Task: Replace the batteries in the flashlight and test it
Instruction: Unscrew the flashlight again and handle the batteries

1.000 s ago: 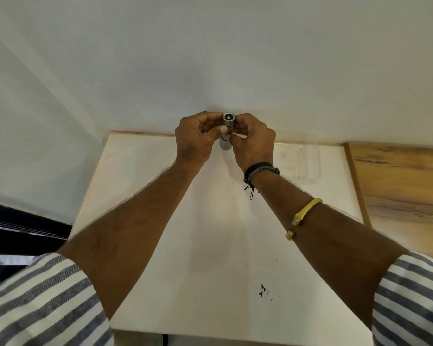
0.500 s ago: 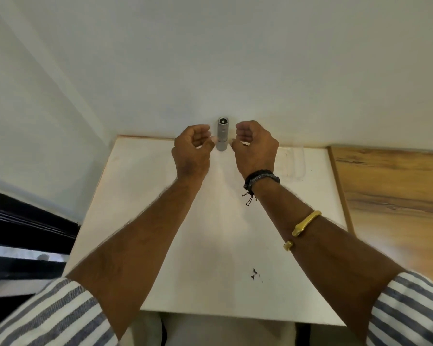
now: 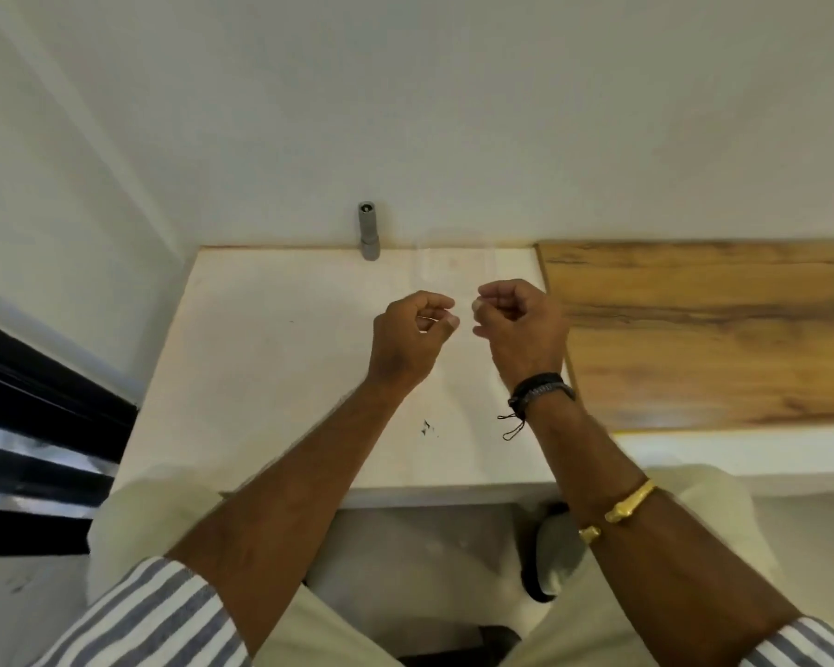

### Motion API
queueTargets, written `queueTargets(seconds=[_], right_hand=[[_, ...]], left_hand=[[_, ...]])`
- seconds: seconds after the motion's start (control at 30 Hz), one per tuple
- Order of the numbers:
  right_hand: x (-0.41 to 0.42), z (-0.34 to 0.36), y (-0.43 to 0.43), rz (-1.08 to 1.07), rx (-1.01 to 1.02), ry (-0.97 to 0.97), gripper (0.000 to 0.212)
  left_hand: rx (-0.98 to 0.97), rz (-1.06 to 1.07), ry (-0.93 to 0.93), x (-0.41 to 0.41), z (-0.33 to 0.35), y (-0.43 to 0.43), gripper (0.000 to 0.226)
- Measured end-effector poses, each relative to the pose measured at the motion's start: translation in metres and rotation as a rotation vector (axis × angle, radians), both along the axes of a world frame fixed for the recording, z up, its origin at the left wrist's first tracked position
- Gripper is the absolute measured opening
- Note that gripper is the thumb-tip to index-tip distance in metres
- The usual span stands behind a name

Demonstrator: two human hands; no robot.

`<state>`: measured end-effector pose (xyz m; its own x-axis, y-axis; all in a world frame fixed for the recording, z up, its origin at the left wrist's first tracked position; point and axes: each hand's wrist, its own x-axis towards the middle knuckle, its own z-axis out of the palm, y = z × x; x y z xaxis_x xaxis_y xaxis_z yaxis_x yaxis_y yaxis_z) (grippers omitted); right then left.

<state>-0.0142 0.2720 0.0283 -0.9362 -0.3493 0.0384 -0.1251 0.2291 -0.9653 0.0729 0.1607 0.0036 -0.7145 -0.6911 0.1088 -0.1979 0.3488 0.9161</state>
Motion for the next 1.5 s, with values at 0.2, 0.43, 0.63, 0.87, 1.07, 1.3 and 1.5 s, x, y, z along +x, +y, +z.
queueTargets(seconds=[0.2, 0.43, 0.63, 0.87, 1.07, 1.3, 1.5], right_hand=[[-0.017, -0.025, 0.072, -0.121, 0.152, -0.089, 0.014], [-0.024, -0.062, 0.087, -0.036, 0.493, -0.030, 0.016], [-0.022, -0.078, 0.078, 0.046, 0.677, 0.060, 0.022], [-0.028, -0.081, 0.076, 0.094, 0.744, 0.070, 0.018], [-0.027, -0.080, 0.073, 0.126, 0.786, 0.065, 0.013], [-0.024, -0.077, 0.068, 0.147, 0.816, 0.109, 0.012], [-0.036, -0.063, 0.052, 0.118, 0.651, 0.109, 0.007]], left_hand=[[-0.071, -0.157, -0.180, -0.015, -0.017, 0.043, 0.028], [-0.232, -0.384, -0.417, -0.034, -0.041, 0.065, 0.047], [-0.378, -0.424, -0.480, -0.044, -0.051, 0.065, 0.037], [-0.503, -0.452, -0.513, -0.044, -0.053, 0.057, 0.016], [-0.540, -0.463, -0.531, -0.029, -0.052, 0.051, 0.011], [-0.511, -0.422, -0.520, -0.016, -0.049, 0.042, 0.013], [-0.546, -0.349, -0.421, -0.022, -0.032, 0.017, 0.015]])
